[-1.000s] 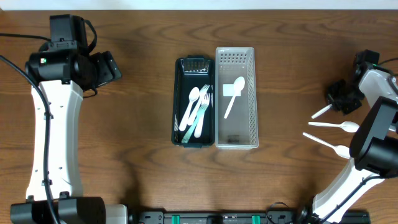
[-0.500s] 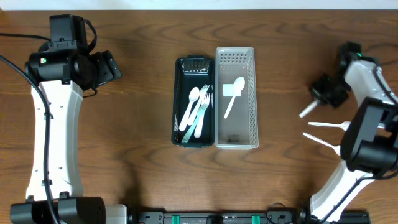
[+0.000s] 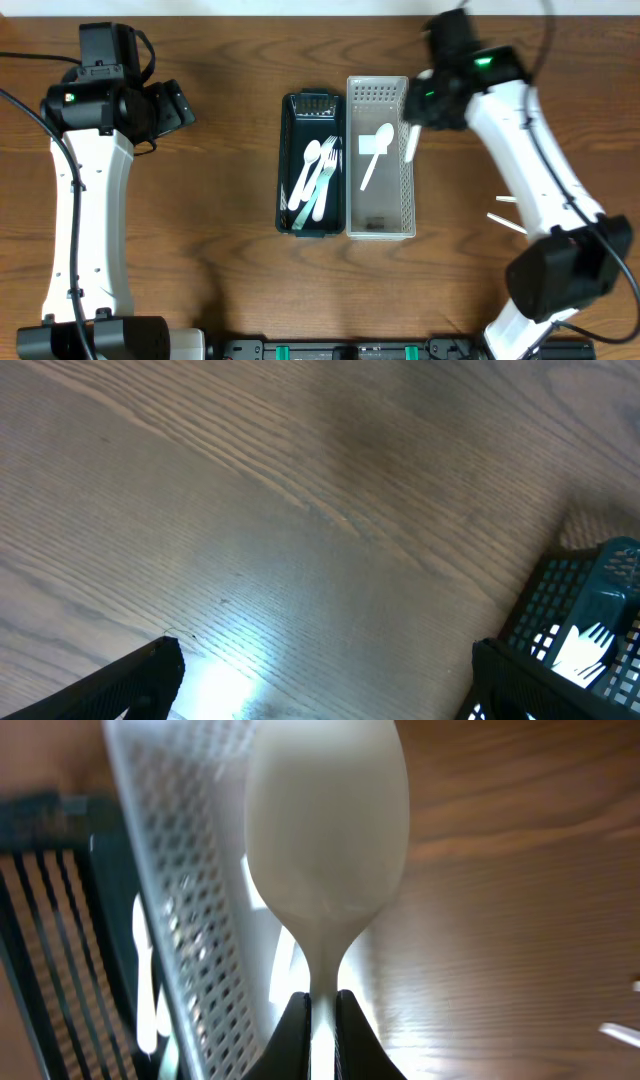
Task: Pack container
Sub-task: 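Place the white spoon with the right gripper into the grey basket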
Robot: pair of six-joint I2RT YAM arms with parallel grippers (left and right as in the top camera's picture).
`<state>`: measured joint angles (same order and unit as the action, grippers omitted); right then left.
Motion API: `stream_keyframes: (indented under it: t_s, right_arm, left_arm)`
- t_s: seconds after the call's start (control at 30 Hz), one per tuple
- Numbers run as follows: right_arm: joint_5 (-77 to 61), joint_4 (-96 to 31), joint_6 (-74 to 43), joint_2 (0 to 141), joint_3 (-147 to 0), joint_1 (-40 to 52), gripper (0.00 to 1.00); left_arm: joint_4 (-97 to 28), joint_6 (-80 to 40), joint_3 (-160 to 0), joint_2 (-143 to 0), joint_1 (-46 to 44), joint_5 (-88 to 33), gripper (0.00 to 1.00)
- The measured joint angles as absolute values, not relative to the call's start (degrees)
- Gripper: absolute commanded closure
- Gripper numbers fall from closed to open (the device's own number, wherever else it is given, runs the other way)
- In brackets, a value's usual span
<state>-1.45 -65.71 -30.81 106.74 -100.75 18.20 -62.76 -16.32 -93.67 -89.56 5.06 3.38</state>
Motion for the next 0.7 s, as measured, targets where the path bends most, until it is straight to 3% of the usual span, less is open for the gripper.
stream_keyframes:
  t_s: [0.37, 0.43, 0.53, 0.7]
  right_arm:
    - [0.8, -64.7, -31.1, 119.3, -100.2, 24.6, 0.96]
    - [0.9, -64.7, -31.1, 122.0, -100.0, 24.6, 0.94]
    - [1.0, -64.4, -31.1, 124.7, -99.4, 24.6, 0.82]
    - [1.0, -63.2, -30.9, 125.2, -99.3, 24.6, 0.76]
  left_arm:
    - [-62.8, -16.3, -93.7, -89.5, 5.1, 3.4, 0.06]
    - [-62.8, -16.3, -93.7, -89.6, 5.1, 3.4, 0.06]
    - [-62.8, -16.3, -93.7, -89.6, 5.1, 3.4, 0.06]
    - [-62.8, -16.3, -93.7, -89.6, 5.1, 3.4, 0.06]
